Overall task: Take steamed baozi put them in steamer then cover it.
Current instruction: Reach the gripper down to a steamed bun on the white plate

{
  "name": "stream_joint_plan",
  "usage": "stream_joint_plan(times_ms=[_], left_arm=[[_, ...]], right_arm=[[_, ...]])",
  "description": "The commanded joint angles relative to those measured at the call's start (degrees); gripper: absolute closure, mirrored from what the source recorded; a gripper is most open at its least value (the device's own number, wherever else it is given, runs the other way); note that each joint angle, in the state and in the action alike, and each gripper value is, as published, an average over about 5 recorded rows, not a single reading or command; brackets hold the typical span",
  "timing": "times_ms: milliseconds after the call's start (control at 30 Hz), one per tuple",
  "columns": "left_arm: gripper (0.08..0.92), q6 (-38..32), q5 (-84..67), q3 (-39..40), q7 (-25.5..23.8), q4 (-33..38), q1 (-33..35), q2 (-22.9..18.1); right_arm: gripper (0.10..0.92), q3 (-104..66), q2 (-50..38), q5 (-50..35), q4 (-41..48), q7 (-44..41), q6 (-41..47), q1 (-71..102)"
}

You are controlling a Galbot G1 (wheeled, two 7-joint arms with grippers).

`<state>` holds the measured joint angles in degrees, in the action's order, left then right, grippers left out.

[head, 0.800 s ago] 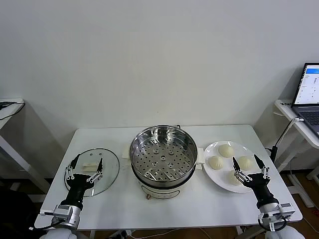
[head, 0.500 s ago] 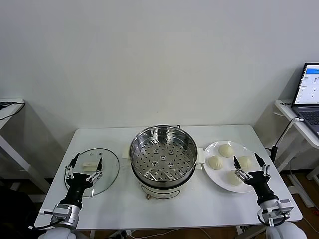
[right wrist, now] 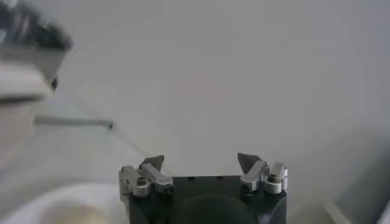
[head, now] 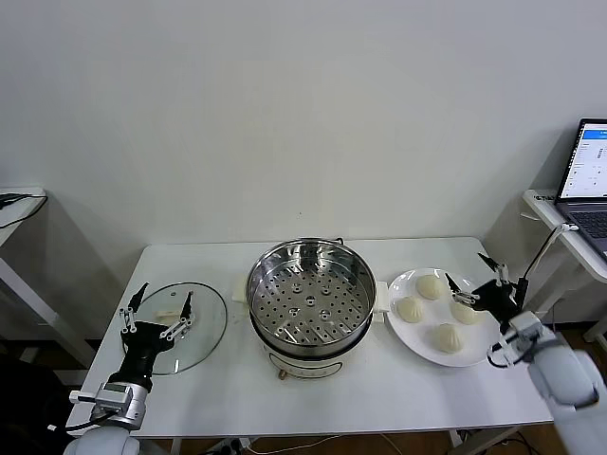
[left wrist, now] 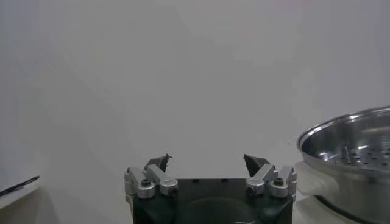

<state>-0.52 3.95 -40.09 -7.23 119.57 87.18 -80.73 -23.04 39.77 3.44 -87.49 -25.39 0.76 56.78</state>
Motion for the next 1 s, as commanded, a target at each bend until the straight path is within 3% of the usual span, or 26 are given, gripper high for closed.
stream_joint_plan(times_ms=[33, 233, 367, 600, 1000], left_arm=[[0.177, 0.1, 0.0, 0.1, 0.0, 0.1, 0.0, 0.2], [0.177, -0.1, 0.0, -0.2, 0.0, -0.4, 0.0, 0.0], [0.177, -0.3, 0.0, -0.6, -0.1, -1.0, 0.2, -0.1], [0.177, -0.2, -0.2, -0.9, -0.1, -1.0, 0.3, -0.3], [0.177, 0.1, -0.5, -1.1, -0.1, -1.1, 0.1, -0.3]], right_arm=[[0.203, 16.7, -12.6, 8.8, 8.4, -16.4, 2.8, -16.6], [0.203, 38.1, -10.8, 10.3, 18.4, -32.3, 2.9, -39.5], [0.203, 46.6, -5.7, 12.3, 24.6, -38.0, 1.4, -49.5], [0.203, 50.9, 4.3, 17.4, 36.1, -41.1, -0.8, -55.3], [0.203, 50.3, 16.1, 21.8, 48.5, -40.6, -3.0, -57.0]])
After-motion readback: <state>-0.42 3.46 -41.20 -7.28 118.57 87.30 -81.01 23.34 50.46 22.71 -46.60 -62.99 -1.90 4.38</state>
